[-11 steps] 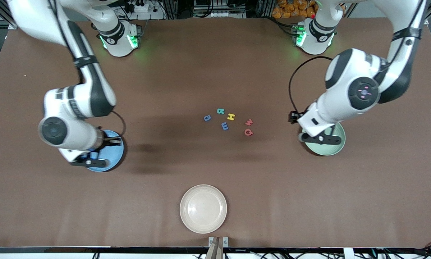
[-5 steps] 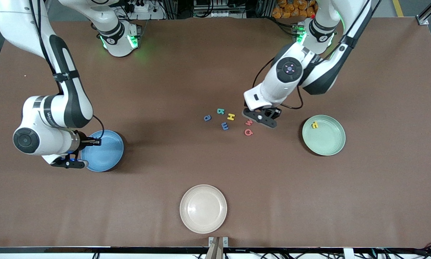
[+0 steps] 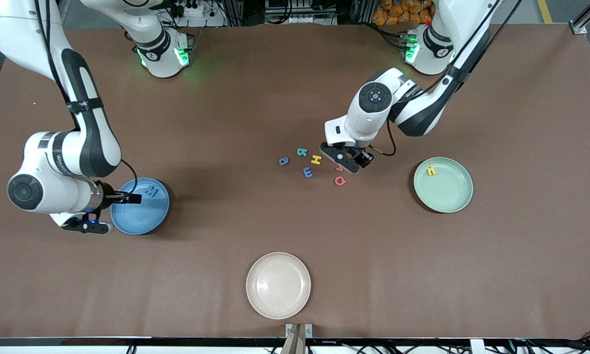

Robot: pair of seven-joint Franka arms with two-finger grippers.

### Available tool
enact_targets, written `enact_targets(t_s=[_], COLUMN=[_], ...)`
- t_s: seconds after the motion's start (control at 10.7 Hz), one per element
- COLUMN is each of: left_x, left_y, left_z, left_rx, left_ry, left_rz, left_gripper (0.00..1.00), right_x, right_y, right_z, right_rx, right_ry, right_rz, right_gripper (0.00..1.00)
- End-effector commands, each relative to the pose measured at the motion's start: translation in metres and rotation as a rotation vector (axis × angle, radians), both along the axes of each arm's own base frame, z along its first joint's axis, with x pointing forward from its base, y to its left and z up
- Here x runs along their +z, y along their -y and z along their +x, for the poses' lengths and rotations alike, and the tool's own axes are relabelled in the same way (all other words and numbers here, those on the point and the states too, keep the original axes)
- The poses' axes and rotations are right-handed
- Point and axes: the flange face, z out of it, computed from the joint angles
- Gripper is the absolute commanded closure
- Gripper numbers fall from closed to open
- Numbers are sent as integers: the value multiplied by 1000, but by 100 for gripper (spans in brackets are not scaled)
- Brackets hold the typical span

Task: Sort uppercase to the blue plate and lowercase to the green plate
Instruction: 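Place the blue M on the blue plate while the left gripper reaches letters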

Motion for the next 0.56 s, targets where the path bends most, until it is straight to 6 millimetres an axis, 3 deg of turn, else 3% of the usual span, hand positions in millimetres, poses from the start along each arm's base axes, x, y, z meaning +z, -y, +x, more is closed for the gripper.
enact_targets(t_s=[0.0,0.19,0.47], left_x=[-15,-38,-59], left_y=[4,5,6], left_z=[-3,-7,-12], left_rx=[-52,-60,-83], left_ry=[21,13,21], left_rz=[-14,-34,-48], left_gripper=[28,28,30], right_x=[58,106,148], right_y=[2,5,16], right_z=[-8,-14,-25], right_rx=[-3,-6,-22], right_ry=[64,130,169], right_rz=[29,35,40], right_gripper=[0,0,0])
